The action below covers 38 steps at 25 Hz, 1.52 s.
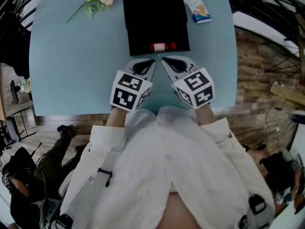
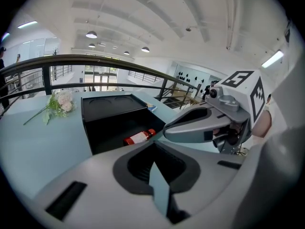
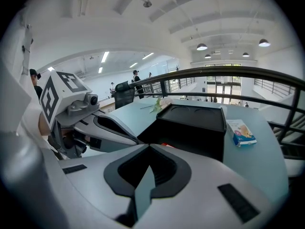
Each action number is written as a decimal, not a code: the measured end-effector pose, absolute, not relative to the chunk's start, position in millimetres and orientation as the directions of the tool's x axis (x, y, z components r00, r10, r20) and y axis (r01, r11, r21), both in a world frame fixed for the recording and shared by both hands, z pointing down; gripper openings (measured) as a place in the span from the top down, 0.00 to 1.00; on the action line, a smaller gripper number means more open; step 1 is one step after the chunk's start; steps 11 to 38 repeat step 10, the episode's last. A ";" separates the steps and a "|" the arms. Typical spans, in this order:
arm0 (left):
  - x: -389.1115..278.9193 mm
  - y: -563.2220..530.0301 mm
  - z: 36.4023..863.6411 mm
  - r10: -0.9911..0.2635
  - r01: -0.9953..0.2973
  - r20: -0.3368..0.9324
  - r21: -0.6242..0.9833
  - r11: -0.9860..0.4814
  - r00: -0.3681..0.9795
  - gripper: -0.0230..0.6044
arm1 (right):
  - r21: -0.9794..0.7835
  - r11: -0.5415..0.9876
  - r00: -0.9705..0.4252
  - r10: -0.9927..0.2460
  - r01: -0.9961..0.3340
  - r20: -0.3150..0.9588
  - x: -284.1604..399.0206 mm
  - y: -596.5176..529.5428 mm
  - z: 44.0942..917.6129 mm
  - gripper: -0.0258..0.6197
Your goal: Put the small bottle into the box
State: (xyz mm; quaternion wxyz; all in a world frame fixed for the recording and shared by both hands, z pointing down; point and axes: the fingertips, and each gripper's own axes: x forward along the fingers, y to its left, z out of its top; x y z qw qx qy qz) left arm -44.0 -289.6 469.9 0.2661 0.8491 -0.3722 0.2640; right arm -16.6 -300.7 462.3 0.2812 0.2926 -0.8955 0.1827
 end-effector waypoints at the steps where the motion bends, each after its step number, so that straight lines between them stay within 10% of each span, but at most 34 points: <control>1: -43.9 -289.1 470.1 -0.490 -0.772 0.648 0.255 -0.582 0.583 0.96 | -0.160 0.761 -0.669 -0.424 -0.629 0.611 -15.8 -301.4 461.9 0.96; 38: -46.6 -284.0 471.1 -0.471 -0.764 0.656 0.263 -0.589 0.590 0.96 | -0.175 0.757 -0.668 -0.413 -0.630 0.619 -18.4 -297.0 462.4 0.96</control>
